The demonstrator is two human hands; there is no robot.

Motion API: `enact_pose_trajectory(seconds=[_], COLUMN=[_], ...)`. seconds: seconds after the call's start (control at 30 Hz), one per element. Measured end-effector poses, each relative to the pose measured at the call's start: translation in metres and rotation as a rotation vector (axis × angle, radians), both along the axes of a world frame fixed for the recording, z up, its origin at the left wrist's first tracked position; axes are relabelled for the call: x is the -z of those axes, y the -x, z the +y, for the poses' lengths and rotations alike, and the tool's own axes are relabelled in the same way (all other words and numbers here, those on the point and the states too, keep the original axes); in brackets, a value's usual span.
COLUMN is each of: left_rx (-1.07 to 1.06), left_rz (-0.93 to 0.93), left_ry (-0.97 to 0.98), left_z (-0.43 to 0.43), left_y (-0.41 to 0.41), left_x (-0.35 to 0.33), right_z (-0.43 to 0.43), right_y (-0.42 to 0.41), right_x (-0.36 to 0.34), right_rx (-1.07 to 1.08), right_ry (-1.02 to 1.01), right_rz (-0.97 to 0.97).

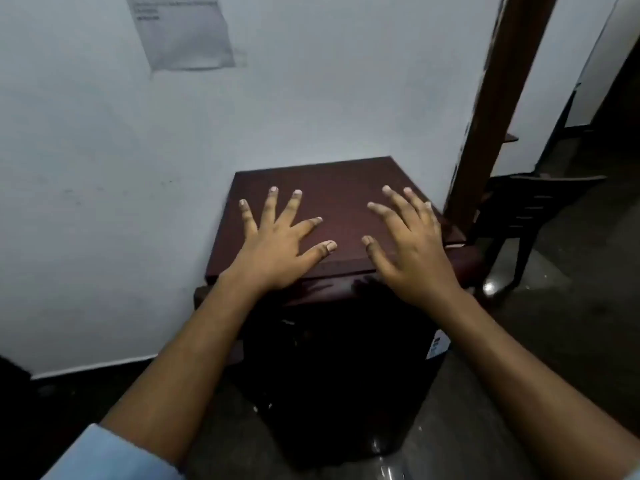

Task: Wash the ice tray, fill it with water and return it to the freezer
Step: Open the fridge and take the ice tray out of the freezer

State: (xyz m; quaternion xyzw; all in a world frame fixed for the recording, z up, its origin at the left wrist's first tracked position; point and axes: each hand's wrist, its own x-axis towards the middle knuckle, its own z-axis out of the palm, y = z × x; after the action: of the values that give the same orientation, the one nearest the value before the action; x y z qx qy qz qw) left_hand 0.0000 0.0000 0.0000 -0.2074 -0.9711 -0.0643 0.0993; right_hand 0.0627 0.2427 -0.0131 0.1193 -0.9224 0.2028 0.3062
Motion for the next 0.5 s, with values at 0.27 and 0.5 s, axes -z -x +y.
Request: enact_pose_trajectory(seconds=[0.27, 0.5], left_rx=[0.408, 0.436], left_rz=[0.037, -0.049], left_ry=[-0.112, 0.284], left_z=[-0.075, -0.093], left_y=[-0.009, 0.0], left_x=[0.024, 0.028], right_z=[-0.083, -0.151], right_y=[-0.058, -0.104], right_x=[0.089, 0.156], right_rx=[-0.074, -0.058], right_ry=[0.433, 1.235], right_rz=[0.016, -0.42])
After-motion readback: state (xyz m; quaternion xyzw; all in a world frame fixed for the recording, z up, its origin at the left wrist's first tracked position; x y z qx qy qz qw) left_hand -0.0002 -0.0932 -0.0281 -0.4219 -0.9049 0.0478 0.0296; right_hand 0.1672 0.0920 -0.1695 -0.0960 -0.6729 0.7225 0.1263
